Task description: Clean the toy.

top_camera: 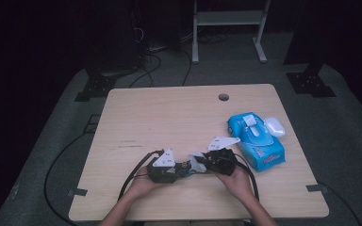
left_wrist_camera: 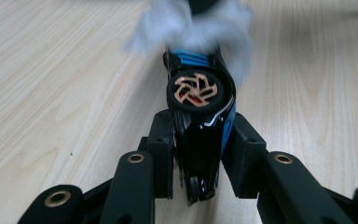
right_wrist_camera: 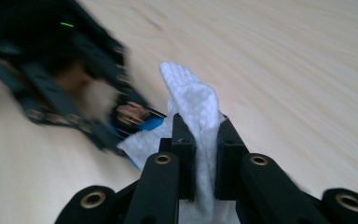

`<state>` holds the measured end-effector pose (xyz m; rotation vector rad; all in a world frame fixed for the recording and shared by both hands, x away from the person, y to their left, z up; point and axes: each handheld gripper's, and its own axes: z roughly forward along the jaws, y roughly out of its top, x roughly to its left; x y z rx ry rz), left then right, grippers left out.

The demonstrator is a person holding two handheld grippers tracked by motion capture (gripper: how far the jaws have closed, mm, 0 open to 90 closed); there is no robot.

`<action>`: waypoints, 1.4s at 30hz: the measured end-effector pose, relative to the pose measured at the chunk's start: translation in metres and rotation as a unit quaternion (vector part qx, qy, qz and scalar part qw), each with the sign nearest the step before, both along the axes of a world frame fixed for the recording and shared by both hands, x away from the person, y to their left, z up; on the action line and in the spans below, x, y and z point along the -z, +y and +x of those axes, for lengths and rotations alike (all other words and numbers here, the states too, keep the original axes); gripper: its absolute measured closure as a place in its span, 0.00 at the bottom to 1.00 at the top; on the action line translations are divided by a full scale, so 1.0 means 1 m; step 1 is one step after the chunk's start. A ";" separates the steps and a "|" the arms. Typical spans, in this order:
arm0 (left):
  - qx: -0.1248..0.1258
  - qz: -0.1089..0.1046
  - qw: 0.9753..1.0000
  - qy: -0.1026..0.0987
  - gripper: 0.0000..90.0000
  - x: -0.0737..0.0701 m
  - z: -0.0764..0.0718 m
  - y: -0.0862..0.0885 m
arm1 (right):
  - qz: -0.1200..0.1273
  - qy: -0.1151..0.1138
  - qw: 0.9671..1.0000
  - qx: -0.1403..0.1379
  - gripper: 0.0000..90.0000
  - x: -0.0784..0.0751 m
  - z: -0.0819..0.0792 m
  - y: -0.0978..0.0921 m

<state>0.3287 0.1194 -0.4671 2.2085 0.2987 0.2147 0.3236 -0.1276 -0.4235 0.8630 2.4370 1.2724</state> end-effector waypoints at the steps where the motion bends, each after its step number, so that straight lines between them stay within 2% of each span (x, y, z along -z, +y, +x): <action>1: 0.000 -0.001 1.000 0.002 0.74 0.000 0.001 0.001 | -0.003 -0.002 1.000 0.015 0.90 0.000 0.002 -0.008; 3: -0.001 -0.005 1.000 0.005 0.75 0.001 0.002 0.001 | 0.005 0.001 0.999 0.035 0.90 0.000 0.005 -0.019; 5: -0.003 -0.009 1.000 0.009 0.75 0.002 0.003 0.000 | 0.014 0.007 0.999 0.039 0.90 0.001 0.007 -0.019; 6: -0.003 -0.008 1.000 0.010 0.75 0.002 0.003 0.000 | 0.016 0.003 0.999 0.034 0.90 0.002 0.006 -0.013; 8: -0.005 -0.007 1.000 0.010 0.75 0.001 0.002 0.000 | 0.019 0.005 1.000 0.008 0.90 0.003 0.003 0.001; 11: -0.005 0.000 1.000 0.013 0.75 0.000 0.002 -0.001 | -0.002 -0.010 1.000 -0.014 0.90 0.001 0.000 0.012; 13: -0.005 0.003 1.000 0.015 0.76 -0.001 0.002 0.000 | -0.001 -0.004 1.000 -0.002 0.90 0.000 0.003 0.004; 16: -0.005 0.001 1.000 0.013 0.76 -0.001 0.002 0.001 | -0.009 -0.011 0.999 0.044 0.90 -0.001 0.008 -0.021; 18: -0.005 -0.002 1.000 0.013 0.76 0.000 0.002 0.000 | -0.004 -0.003 0.998 0.063 0.90 -0.002 0.011 -0.034; 20: -0.003 -0.004 1.000 0.013 0.76 0.001 0.003 0.000 | -0.005 -0.003 0.998 0.060 0.90 -0.001 0.011 -0.030; 25: -0.002 -0.003 1.000 0.013 0.76 0.000 0.005 0.000 | 0.018 0.006 1.000 -0.011 0.90 0.003 0.011 0.002; 27: -0.003 -0.001 1.000 0.016 0.76 -0.001 0.006 0.000 | 0.009 -0.001 1.000 -0.016 0.90 0.002 0.010 0.002; 29: -0.004 0.000 1.000 0.016 0.77 -0.001 0.005 0.001 | 0.006 0.006 1.000 0.005 0.90 0.000 0.014 -0.010; 31: -0.003 0.000 1.000 0.019 0.78 -0.001 0.005 0.002 | 0.003 0.004 0.999 0.041 0.90 0.000 0.016 -0.029; 33: -0.004 -0.002 1.000 0.019 0.79 0.000 0.006 0.001 | 0.013 0.013 0.998 0.060 0.90 0.001 0.018 -0.043; 34: -0.005 -0.002 1.000 0.019 0.79 0.000 0.006 0.000 | 0.013 0.014 0.998 0.061 0.90 0.001 0.018 -0.043; 36: -0.006 -0.003 1.000 0.020 0.79 0.000 0.006 0.000 | 0.002 0.000 0.998 0.056 0.90 0.000 0.016 -0.037; 42: -0.005 -0.002 1.000 0.019 0.79 0.000 0.006 -0.001 | 0.007 0.005 0.999 0.033 0.90 -0.001 0.016 -0.017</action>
